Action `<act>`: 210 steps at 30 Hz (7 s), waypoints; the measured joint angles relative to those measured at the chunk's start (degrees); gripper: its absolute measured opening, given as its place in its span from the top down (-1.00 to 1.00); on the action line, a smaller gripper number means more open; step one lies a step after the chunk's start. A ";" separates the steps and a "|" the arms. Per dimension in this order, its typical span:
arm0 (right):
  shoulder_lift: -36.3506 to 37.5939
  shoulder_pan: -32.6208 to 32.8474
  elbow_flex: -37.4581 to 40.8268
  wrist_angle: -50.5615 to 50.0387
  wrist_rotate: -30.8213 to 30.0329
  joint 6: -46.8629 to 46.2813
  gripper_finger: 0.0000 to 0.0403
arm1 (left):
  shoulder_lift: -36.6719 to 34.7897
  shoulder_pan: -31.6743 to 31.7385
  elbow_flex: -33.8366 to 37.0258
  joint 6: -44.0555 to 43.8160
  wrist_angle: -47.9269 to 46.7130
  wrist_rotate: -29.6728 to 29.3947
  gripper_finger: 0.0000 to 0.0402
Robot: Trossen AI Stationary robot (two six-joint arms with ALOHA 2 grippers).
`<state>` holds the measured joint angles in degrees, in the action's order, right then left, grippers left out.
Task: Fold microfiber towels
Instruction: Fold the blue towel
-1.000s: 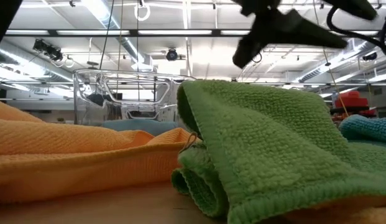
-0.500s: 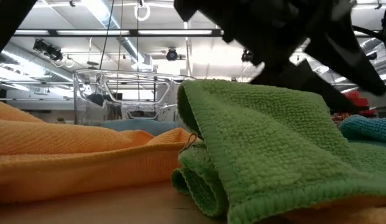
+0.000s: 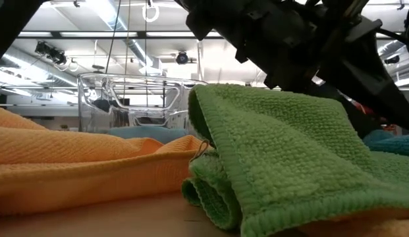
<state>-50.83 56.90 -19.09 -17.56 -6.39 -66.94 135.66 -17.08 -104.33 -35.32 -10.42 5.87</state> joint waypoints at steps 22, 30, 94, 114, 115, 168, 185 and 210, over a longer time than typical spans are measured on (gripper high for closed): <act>-2.05 -0.04 -0.07 2.52 -1.83 1.89 0.34 | -1.56 0.64 0.02 -0.88 -1.77 3.83 0.96; -2.12 -0.15 -0.07 2.96 -1.95 1.38 0.34 | -3.10 0.96 0.00 -0.91 -5.21 3.87 0.97; -15.86 -4.77 -0.02 10.40 -3.19 4.41 0.81 | -2.93 0.73 0.07 1.34 -8.63 -1.31 0.85; -8.66 -4.66 -0.09 3.73 1.57 0.59 0.81 | -3.22 0.90 0.07 -0.52 -6.16 -1.25 0.78; -8.68 -4.66 -0.09 3.71 1.57 1.00 0.81 | -3.23 0.90 0.07 -0.52 -6.13 -1.25 0.78; -3.85 -13.74 -10.62 -3.81 -6.42 0.27 0.37 | -6.88 1.51 0.03 -9.76 11.67 16.16 0.78; -3.85 -15.10 -18.36 -3.67 -6.60 -6.58 0.38 | -7.21 -2.82 0.02 -12.17 24.21 18.03 0.93; -3.85 4.71 -21.94 -0.33 -10.06 4.44 0.38 | -7.19 -10.85 0.04 -12.06 44.81 -36.59 0.94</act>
<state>-54.68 61.62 -41.04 -17.88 -16.45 -62.50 128.46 -27.93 -104.29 -47.37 34.39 -30.72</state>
